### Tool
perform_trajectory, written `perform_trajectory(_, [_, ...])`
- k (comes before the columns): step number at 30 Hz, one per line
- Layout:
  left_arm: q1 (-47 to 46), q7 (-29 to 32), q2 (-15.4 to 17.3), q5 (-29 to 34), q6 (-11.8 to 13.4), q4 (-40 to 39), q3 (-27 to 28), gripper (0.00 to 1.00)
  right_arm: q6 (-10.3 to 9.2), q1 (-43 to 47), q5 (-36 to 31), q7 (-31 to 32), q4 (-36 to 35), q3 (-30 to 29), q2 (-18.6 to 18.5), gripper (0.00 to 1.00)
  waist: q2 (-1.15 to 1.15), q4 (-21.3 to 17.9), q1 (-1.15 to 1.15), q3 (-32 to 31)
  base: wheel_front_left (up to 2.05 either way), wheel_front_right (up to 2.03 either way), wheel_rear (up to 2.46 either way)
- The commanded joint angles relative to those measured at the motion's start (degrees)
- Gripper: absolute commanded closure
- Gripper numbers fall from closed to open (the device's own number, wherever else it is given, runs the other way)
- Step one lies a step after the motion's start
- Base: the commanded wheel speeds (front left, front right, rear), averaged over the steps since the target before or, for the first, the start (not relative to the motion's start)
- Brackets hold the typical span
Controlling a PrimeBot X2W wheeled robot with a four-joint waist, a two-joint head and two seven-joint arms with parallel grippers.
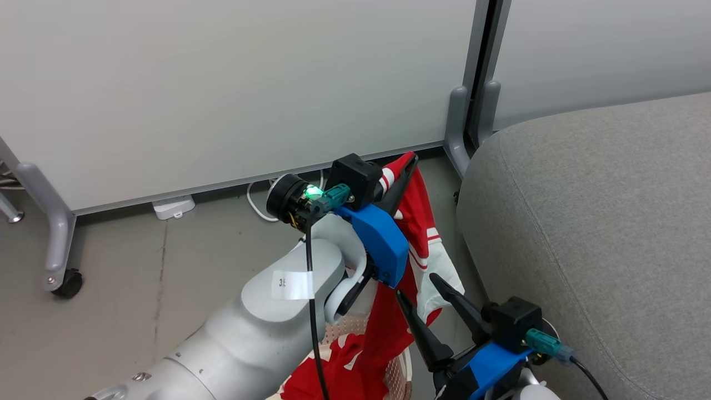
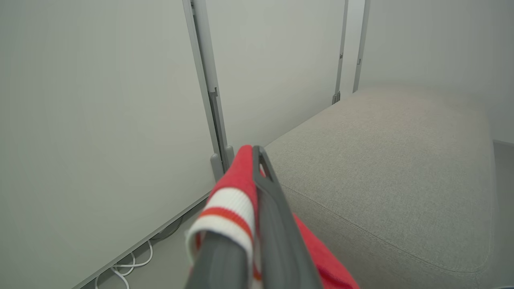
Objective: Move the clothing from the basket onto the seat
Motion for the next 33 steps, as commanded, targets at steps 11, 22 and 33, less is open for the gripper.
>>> perform_trajectory(11, [-1.7,-0.8,0.0,-2.3,0.5,-0.5,-2.4,1.0,0.01,-4.2,-2.3,-0.3,4.0,-1.1,-0.2,0.0,0.0,-0.2,0.0,0.4,0.0,0.0,0.0])
perform_trajectory(22, [-2.4,-1.2,0.0,-4.4,0.9,-0.8,-4.1,1.0,0.01,-12.5,-1.7,-2.5,13.9,0.1,-0.2,0.0,0.0,0.5,0.0,0.8,0.0,0.0,0.0])
perform_trajectory(33, [-3.0,-1.5,0.0,-5.5,1.1,-0.4,-5.7,1.0,0.01,-17.4,2.1,-4.9,21.1,3.6,-0.2,1.0,0.0,1.0,0.0,0.9,0.0,0.0,0.0])
